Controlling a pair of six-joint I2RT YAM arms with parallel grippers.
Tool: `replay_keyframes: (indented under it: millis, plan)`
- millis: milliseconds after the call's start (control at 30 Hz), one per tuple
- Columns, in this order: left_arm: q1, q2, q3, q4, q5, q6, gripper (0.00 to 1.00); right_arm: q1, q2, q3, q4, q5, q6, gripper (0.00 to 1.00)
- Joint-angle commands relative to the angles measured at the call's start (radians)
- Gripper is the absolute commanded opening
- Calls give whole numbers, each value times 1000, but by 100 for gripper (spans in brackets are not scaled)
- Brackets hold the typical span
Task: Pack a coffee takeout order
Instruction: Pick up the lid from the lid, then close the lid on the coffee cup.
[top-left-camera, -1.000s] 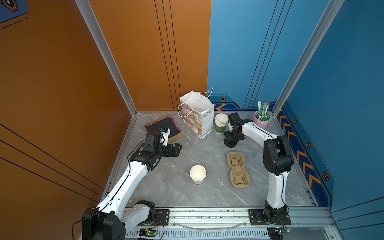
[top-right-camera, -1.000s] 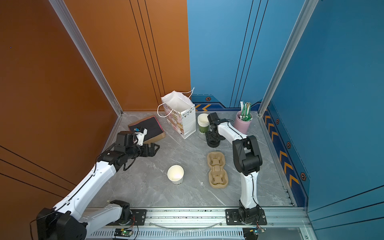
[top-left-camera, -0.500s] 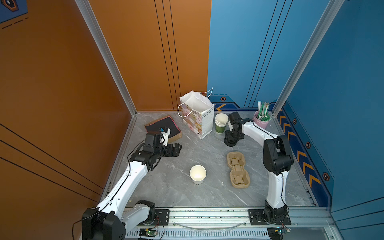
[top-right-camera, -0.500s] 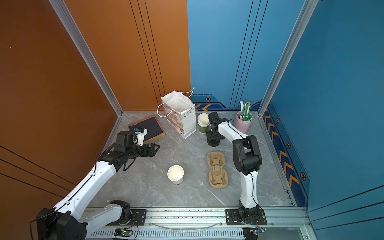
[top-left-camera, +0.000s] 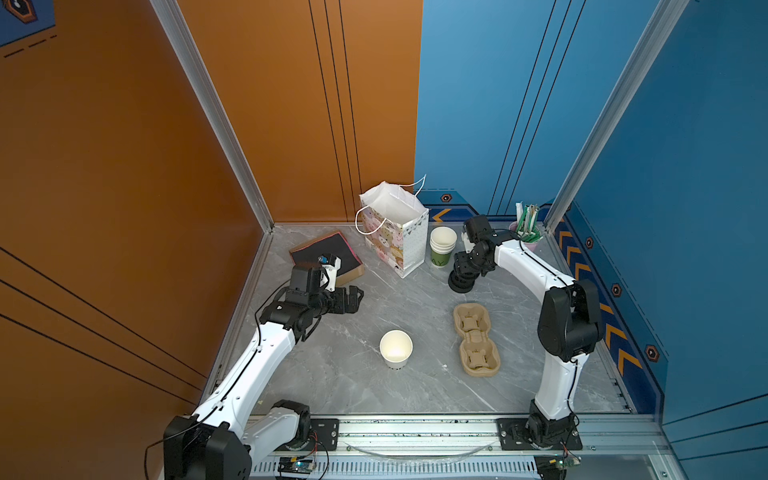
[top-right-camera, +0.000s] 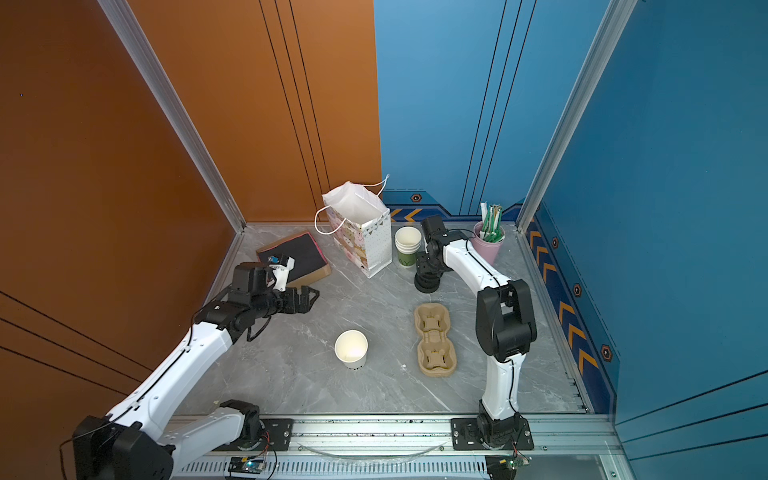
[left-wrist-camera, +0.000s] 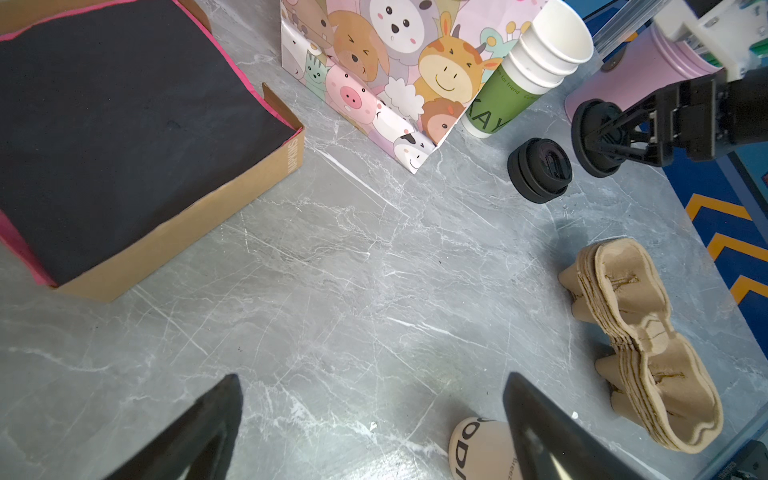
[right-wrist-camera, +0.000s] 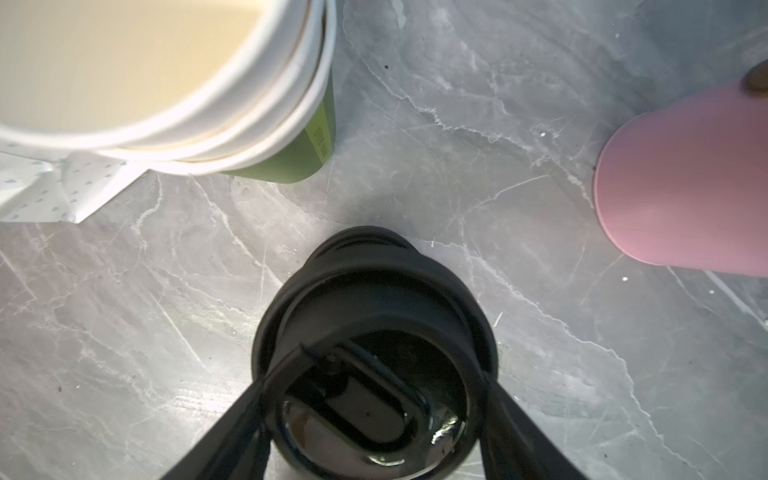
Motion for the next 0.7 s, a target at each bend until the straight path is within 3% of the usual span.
replay_keyframes:
  millis: [0,300,667]
  plan:
    - [-1,-15,-10,-20,0,17,98,7,-77,35,-70,-25,3,72]
    - [-1,-15,-10,-20,0,17,98,114,-231,37,-164,-95,-3,73]
    - [-3,-19,-11,-20,0,15,98,390,-282,58,-288,-182,-15,72]
